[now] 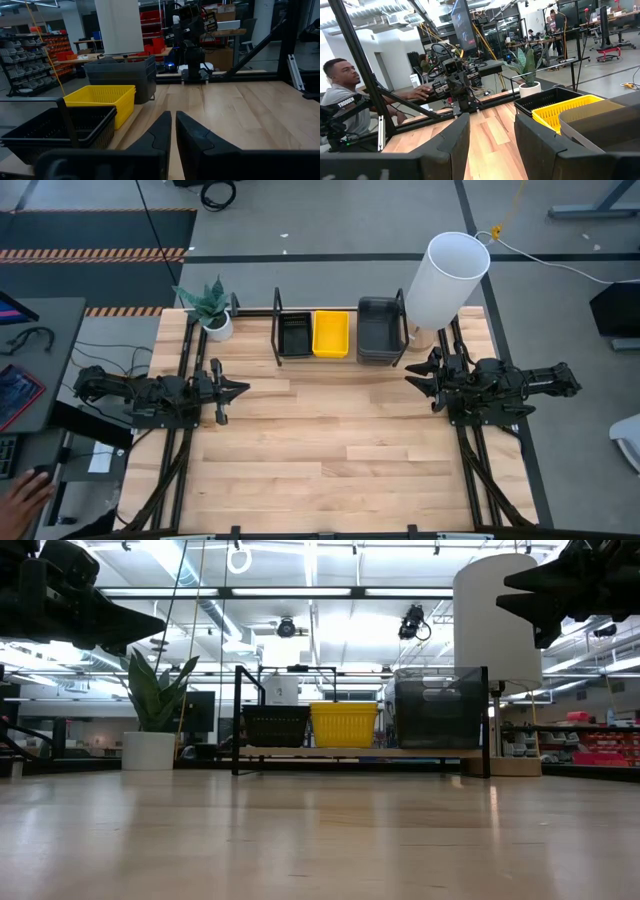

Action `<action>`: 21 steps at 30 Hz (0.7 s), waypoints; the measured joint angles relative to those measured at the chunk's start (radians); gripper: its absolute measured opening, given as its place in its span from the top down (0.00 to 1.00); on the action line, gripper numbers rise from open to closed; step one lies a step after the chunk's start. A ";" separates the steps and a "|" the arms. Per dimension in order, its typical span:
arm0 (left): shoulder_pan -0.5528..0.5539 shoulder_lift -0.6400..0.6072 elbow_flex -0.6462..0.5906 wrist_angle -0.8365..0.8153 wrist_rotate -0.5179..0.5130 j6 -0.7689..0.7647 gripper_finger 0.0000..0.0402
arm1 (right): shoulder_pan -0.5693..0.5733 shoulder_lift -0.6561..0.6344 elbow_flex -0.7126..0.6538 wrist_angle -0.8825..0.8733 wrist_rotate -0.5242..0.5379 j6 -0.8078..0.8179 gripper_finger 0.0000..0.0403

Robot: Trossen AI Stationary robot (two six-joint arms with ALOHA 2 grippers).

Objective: Stack baskets on shelf by color
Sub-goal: Return to Home Position

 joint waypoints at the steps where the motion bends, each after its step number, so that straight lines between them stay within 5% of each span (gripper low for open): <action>1: 0.000 0.000 0.000 0.000 0.000 0.000 0.91 | 0.000 0.000 0.000 0.000 0.000 0.000 0.60; 21: 0.000 0.000 0.000 0.000 0.000 0.000 0.91 | 0.000 0.000 0.000 0.000 0.000 0.000 0.60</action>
